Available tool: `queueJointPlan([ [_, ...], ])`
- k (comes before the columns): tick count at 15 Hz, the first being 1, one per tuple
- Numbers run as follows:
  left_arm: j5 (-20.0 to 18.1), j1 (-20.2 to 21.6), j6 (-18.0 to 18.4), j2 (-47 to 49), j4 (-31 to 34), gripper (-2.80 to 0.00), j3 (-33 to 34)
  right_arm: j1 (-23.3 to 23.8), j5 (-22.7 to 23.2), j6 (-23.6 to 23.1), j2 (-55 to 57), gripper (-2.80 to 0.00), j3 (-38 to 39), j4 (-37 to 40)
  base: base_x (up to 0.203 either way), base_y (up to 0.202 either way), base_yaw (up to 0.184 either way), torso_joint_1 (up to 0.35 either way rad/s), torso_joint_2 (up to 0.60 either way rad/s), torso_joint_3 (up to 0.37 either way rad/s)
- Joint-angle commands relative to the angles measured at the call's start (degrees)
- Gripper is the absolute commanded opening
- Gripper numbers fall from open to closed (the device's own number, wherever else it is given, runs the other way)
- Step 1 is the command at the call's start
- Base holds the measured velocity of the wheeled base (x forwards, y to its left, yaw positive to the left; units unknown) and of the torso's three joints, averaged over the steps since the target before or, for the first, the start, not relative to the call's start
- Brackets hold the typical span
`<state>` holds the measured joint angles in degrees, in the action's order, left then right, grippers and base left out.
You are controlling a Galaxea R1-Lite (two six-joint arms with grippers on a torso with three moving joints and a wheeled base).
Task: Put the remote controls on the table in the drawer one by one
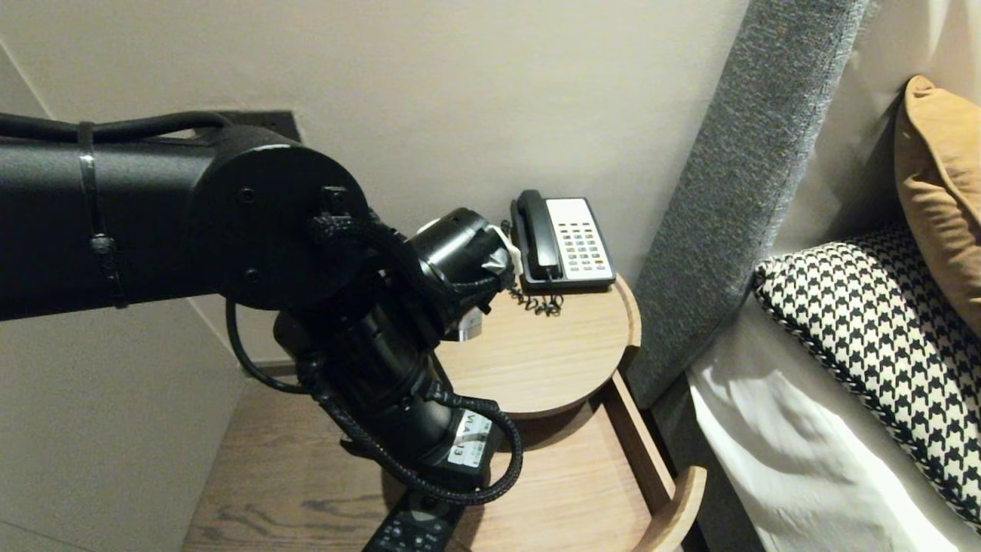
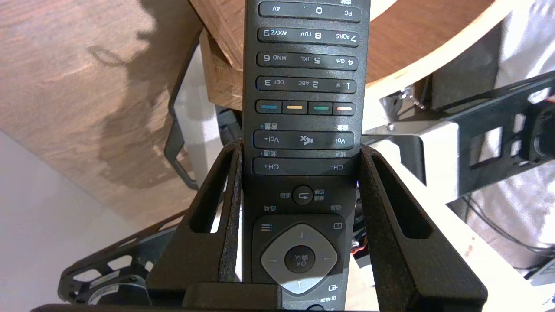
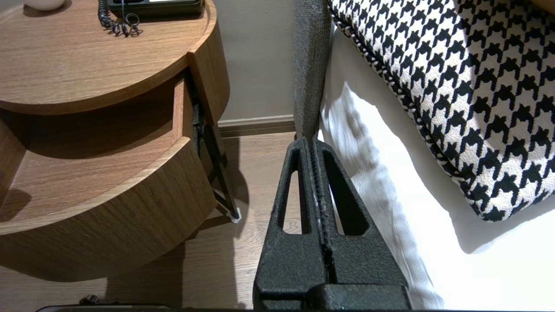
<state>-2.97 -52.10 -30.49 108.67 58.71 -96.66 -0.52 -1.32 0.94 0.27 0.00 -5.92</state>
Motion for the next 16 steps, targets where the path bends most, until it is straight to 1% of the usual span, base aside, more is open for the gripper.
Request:
queueJointPlan([
  [1, -0.1, -0.3, -0.2, 2.2, 0.4, -2.8, 0.2, 0.0, 0.0, 0.0, 0.1, -2.8, 2.3, -0.1, 0.0, 0.0, 0.0, 0.0, 0.0, 0.0],
  [6, -0.2, -2.3, -0.1, 6.5, 0.1, -2.8, -0.7, 0.0, 0.0, 0.0, 0.1, -2.8, 2.3, -0.1, 0.0, 0.0, 0.0, 0.0, 0.0, 0.0],
  [8, -1.2, -3.5, -0.1, 7.9, -0.2, -2.8, -0.7, 0.0, 0.0, 0.0, 0.1, -2.8, 2.3, -0.1, 0.0, 0.0, 0.0, 0.0, 0.0, 0.0],
  [11, -2.1, -3.7, 1.7, 9.3, -0.7, -2.8, -0.8, 0.0, 0.0, 0.0, 0.1, -2.8, 2.3, -0.1, 0.0, 0.0, 0.0, 0.0, 0.0, 0.0],
  [14, -2.1, -4.2, 2.1, 11.1, -1.5, -2.8, -0.9, 0.0, 0.0, 0.0, 0.1, -2.8, 2.3, -0.1, 0.0, 0.0, 0.0, 0.0, 0.0, 0.0],
  [16, -2.0, -4.2, 3.0, 12.5, -1.8, -2.8, -1.4, 0.0, 0.0, 0.0, 0.1, -2.8, 2.3, -0.1, 0.0, 0.0, 0.0, 0.0, 0.0, 0.0],
])
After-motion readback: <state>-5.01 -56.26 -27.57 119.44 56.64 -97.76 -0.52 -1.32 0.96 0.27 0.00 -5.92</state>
